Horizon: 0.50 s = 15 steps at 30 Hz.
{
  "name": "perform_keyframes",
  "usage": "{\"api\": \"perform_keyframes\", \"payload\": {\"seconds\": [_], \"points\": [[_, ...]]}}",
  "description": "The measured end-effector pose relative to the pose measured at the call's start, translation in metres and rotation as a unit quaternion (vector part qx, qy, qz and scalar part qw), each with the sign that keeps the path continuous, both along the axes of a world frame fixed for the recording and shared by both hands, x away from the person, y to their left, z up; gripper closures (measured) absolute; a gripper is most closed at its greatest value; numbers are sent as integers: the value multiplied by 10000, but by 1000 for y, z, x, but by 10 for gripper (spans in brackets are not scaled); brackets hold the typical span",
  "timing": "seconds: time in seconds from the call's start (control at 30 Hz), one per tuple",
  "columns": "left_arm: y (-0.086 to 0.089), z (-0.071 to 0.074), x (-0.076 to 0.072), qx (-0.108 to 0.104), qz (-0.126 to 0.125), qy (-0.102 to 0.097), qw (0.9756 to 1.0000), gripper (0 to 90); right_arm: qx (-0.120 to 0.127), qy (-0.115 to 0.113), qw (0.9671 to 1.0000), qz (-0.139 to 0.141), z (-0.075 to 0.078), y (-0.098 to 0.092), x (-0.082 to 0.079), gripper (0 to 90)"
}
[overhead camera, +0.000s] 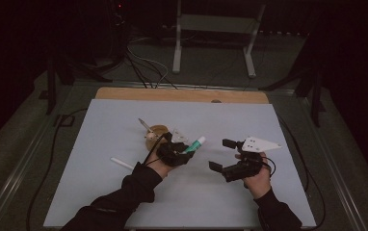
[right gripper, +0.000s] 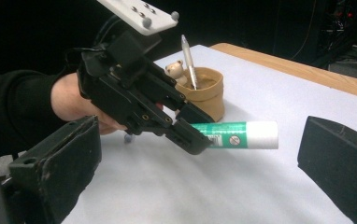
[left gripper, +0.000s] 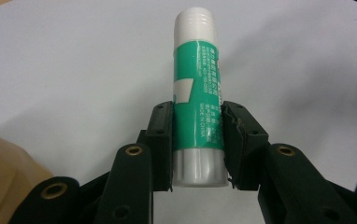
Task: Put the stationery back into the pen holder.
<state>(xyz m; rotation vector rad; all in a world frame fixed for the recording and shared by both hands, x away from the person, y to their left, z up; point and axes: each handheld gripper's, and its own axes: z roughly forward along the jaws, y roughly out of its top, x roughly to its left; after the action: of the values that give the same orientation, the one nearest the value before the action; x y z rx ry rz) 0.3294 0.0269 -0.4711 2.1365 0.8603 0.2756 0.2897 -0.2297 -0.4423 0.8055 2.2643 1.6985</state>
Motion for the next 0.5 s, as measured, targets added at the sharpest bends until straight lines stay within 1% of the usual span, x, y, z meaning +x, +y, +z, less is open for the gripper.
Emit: {"api": "perform_keyframes", "payload": {"seconds": [0.07, 0.13, 0.23, 0.3, 0.4, 0.5], "points": [[2, 2, -1, -20, -16, 5, 10000, 670, 10, 4, 10000, 2, 0, 0, 0, 0], [5, 5, -3, -33, -28, -41, 10000, 670, 12, 12, 10000, -12, -1, 0, 0, 0], [7, 6, -4, -46, -18, -61, 10000, 670, 4, 4, 10000, -14, -1, 0, 0, 0], [13, 9, -8, -111, -5, -82, 9999, 670, -7, 4, 10000, -19, -1, 1, 0, 0], [16, 10, -9, -106, -8, -106, 9999, 670, -8, 12, 10000, -15, -1, 1, 0, 0], [21, 12, -12, -161, -5, -129, 9998, 670, -24, 14, 10000, -17, -1, 2, 1, 0]]}}
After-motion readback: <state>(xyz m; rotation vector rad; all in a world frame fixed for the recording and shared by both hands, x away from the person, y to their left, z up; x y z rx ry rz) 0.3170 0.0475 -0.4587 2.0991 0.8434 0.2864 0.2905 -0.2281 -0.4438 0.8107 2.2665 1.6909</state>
